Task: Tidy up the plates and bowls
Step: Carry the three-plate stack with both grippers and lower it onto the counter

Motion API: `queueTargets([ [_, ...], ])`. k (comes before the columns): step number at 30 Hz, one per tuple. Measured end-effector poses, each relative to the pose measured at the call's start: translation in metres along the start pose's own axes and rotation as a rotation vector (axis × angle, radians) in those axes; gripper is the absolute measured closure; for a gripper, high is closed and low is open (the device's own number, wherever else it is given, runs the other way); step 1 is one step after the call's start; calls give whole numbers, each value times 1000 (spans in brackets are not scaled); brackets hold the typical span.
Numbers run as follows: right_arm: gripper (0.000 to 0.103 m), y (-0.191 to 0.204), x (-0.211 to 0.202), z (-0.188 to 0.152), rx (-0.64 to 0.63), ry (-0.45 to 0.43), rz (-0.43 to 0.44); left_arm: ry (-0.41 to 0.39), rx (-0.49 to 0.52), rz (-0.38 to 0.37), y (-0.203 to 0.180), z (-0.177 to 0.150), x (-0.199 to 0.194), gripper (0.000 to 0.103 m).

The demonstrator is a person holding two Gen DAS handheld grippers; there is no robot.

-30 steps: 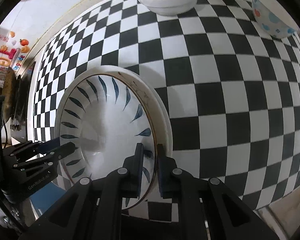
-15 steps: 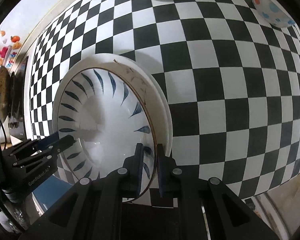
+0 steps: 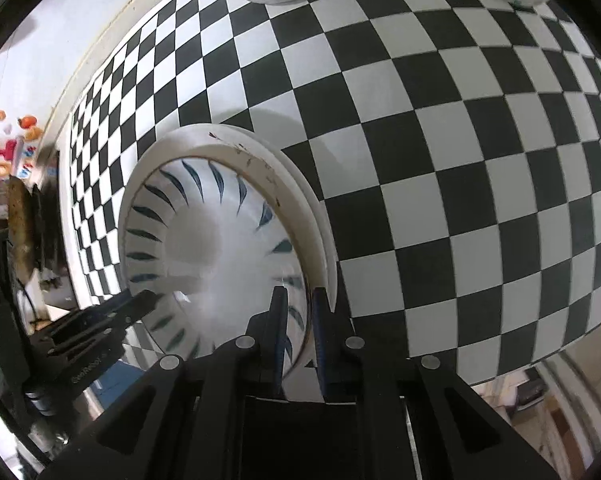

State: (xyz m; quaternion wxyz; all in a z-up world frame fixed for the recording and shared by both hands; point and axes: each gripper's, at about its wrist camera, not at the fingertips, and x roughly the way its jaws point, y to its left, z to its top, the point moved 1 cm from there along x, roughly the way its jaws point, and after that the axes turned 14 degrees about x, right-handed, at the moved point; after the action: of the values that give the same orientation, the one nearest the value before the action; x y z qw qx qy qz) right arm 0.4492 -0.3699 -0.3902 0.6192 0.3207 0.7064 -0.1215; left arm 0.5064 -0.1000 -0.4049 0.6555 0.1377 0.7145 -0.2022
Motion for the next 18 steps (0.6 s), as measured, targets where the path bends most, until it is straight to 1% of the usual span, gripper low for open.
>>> queueTargets([
  [6,89,11,-8,-11,-41,-43,-59,-12,16,36,-12,-5,-8,75],
  [8,89,18,-13,-19,-62,-50,-79,-23,22,47,-14,-7,-17,75],
  [11,89,27,-29,-31,-85,-86,-96,-68,35,71,-19,-13,-43,75],
  [18,88,55,-93,-73,-125,-190,-93,-174,70,64,-28,-34,-113,75],
])
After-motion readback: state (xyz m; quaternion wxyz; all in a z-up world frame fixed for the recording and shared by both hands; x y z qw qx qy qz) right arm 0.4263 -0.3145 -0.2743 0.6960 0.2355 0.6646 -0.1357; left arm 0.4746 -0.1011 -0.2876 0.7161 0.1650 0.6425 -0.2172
